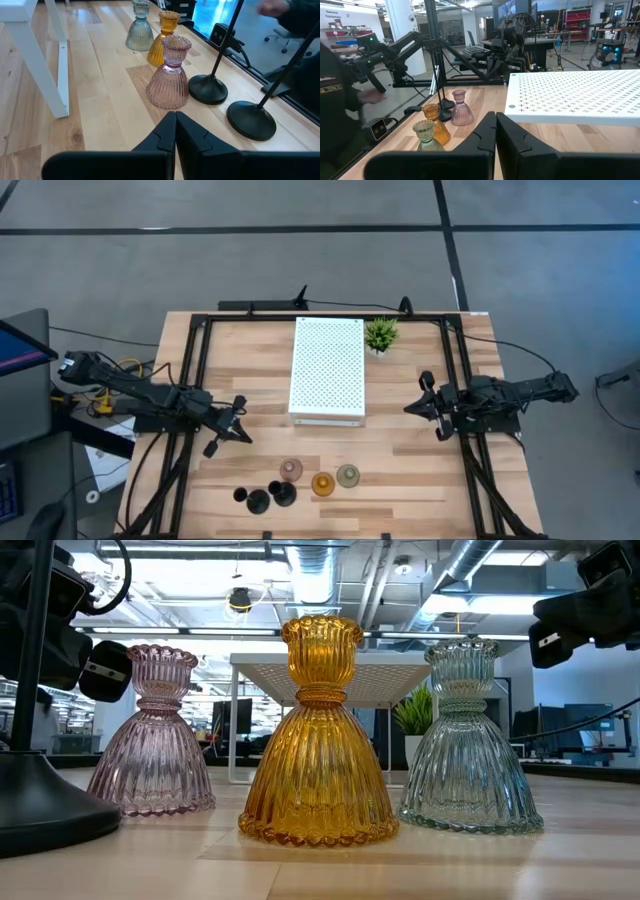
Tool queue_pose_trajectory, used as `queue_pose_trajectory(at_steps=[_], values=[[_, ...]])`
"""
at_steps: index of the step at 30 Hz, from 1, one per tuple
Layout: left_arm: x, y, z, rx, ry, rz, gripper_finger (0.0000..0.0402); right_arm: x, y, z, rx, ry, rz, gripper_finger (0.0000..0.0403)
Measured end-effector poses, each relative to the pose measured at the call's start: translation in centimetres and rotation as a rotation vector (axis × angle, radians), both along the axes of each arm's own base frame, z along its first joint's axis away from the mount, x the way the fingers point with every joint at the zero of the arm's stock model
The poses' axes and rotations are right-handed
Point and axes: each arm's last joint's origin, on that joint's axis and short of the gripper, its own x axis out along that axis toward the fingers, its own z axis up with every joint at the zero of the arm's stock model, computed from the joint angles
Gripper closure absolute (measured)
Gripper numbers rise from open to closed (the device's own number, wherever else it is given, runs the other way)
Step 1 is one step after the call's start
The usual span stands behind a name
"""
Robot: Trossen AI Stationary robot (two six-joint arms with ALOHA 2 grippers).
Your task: Pick & Place candle stick holders
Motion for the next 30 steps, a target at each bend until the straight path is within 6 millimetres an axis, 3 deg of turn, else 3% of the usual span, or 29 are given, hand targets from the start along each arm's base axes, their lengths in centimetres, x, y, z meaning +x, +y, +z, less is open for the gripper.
queue_pose_trajectory(at_steps=[30], values=[[0.11,-0.03,0.69,-0.059,-0.049,0.007,0.0394,0.0,-0.01,0.01,-0.015,-0.003,-0.001,0.0403]])
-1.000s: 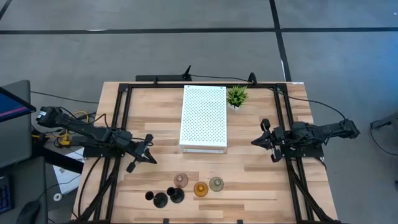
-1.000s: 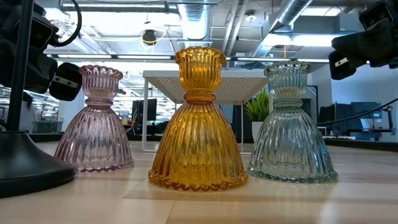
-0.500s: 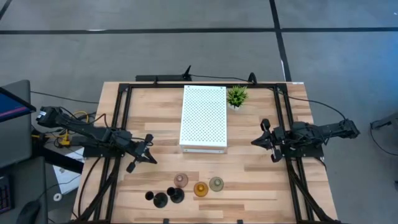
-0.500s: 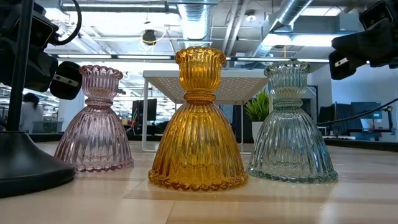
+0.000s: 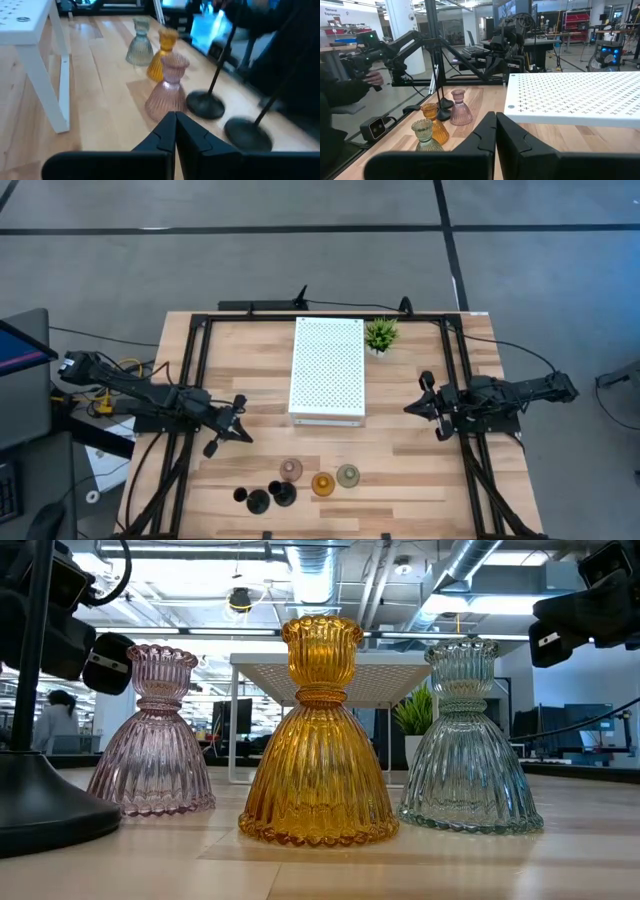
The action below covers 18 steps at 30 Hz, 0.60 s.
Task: Pick & Place candle stick holders
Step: Put the purple glass candle holder on the shelf
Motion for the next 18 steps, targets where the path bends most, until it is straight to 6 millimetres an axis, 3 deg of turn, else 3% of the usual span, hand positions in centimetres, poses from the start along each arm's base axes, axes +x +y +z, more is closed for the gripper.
queue_pose_trajectory(at_steps=[4,18], values=[[0.1,0.0,0.7,-0.102,-0.026,0.008,0.0394,0.0,0.0,0.1,0.001,-0.007,0.0,0.0403],[0.1,0.0,1.2,-0.121,-0.078,0.006,0.0394,0.0,0.0,0.3,0.004,-0.026,0.0,0.0403]])
